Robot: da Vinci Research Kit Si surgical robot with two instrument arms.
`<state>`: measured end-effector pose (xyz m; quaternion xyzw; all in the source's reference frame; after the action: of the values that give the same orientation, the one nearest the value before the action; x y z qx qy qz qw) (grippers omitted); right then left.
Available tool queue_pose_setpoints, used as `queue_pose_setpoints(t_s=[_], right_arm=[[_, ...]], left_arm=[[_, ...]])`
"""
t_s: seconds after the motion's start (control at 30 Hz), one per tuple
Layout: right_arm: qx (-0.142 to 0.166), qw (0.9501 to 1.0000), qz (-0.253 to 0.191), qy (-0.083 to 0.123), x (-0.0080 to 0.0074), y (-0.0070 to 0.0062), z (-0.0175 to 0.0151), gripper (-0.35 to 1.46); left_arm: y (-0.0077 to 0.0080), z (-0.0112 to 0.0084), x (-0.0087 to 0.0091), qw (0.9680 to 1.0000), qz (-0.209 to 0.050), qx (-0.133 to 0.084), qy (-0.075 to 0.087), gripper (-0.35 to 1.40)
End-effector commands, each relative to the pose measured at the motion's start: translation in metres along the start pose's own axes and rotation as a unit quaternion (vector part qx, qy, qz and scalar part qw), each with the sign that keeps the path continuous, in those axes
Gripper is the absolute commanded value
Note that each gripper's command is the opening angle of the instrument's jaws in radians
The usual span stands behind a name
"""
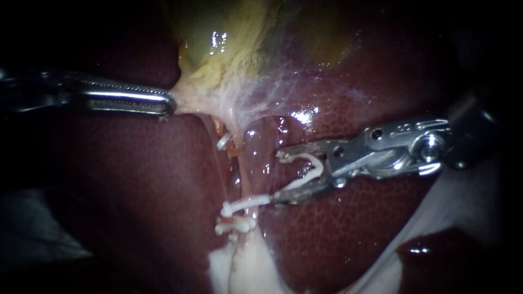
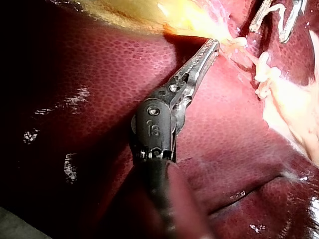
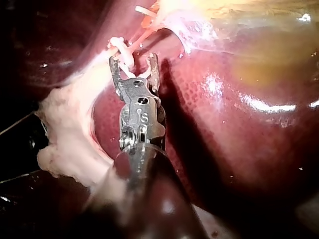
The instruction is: Clipping second clip right tube
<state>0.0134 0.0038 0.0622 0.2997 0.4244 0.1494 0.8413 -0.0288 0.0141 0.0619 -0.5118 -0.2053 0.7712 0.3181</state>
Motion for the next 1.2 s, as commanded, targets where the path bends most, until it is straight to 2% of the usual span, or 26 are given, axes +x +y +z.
queue_pose_setpoints(t_s=[0.03, 0.23, 0.37, 0.6, 0.83, 1.2], right_arm=[[0.001, 1.0, 0.002, 0.001, -0.0002, 0.0002, 0.0003, 0.49], [0.017, 0.9991, 0.033, 0.022, -0.0006, 0.0018, 0.0022, 0.48], [0.037, 0.9971, 0.054, 0.039, -0.0008, 0.0025, 0.0034, 0.48], [0.08, 0.9905, 0.084, 0.073, -0.0013, 0.0026, 0.0064, 0.48], [0.133, 0.9783, 0.116, 0.109, -0.0011, 0.0023, 0.0076, 0.48], [0.207, 0.9561, 0.143, 0.15, 0.0004, 0.0003, 0.0072, 0.46]], left_arm=[[0.0, 0.0, 0.0, 1.0, 0.0, 0.0, 0.0, -0.35], [0.0, 0.0001, 0.0, 1.0, 0.0, 0.002, 0.0, -0.35], [0.0, 0.0001, 0.0, 1.0, 0.0, 0.002, 0.0, -0.35], [0.0, 0.0001, 0.0, 1.0, 0.0, 0.002, 0.0, -0.35], [0.0, 0.0002, 0.0001, 1.0, 0.0, 0.002, 0.0, -0.35], [0.0, 0.0002, 0.0001, 1.0, 0.0, 0.002, 0.0, -0.35]])
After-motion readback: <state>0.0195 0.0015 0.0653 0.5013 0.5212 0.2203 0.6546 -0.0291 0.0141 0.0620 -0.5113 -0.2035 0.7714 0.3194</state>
